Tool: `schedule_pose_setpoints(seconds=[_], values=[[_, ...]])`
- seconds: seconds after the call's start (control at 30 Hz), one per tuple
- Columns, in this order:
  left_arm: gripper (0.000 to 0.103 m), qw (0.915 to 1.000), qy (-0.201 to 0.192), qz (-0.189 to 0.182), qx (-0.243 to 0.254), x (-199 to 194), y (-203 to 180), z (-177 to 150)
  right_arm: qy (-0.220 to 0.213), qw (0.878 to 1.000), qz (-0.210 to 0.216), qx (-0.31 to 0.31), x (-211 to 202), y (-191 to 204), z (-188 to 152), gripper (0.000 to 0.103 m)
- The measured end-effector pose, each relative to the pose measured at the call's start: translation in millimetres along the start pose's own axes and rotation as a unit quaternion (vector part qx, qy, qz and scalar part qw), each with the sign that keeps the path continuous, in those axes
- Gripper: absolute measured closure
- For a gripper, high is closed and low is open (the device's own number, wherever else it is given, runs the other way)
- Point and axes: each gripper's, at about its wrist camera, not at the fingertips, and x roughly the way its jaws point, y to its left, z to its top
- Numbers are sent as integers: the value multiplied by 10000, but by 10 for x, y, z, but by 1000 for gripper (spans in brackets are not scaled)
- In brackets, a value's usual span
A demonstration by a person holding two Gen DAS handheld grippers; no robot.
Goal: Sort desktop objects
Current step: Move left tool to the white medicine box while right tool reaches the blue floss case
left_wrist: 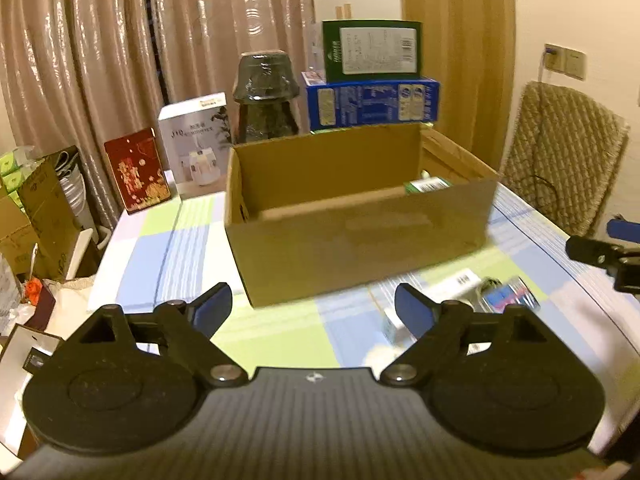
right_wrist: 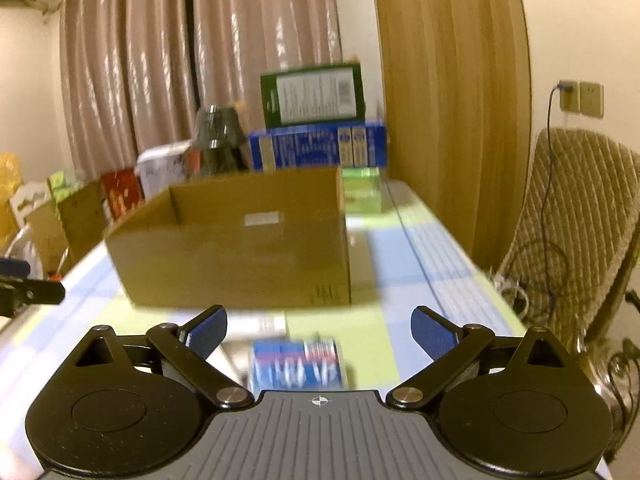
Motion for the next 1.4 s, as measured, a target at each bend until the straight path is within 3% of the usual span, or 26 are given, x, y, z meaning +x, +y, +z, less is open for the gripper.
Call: schedule_pose_setpoints(seconds=[0.13,0.33,0.97,1.4], values=[[17,9995,189,-177,167,-127,-130,-308,104,9995,271,-140,-218,82,-230,7],[17,9976,319,-445,416,-166,-349,-542,187,9987,439,-178,-228,174,-264,7],[13,9912,439,-714,1025,119,-618,-596,497,9983,282,-146,109,22,-301,7],[13,9792,590,-892,1726,496,-812,-544,745,9970,208,-32,331,-88,-273,7]])
